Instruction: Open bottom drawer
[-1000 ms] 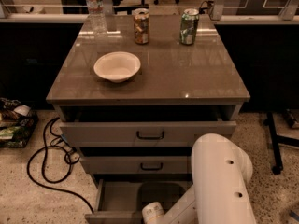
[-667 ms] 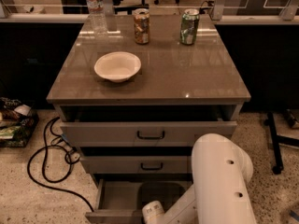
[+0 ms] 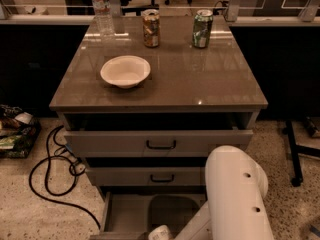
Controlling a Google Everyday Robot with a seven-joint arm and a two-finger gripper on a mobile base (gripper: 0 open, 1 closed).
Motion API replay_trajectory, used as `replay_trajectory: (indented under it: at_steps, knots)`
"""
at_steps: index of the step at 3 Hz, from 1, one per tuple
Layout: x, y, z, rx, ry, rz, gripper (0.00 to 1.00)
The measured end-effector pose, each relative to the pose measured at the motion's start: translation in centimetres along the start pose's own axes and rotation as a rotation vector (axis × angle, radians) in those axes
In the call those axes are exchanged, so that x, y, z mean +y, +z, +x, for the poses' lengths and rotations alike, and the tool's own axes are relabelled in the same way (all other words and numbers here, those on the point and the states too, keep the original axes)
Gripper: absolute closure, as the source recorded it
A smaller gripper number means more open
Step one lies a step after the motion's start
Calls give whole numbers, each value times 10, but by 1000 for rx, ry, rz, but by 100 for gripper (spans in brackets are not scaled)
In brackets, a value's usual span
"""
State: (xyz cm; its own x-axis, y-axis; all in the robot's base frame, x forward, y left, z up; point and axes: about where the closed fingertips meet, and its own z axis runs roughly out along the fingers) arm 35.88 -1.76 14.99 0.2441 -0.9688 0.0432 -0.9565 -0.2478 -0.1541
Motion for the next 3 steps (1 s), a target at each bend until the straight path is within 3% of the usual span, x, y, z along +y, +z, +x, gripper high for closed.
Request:
replay_trajectory:
  at_steps: [3]
  knots:
    - [22,-7,-11,29,-24,21,100]
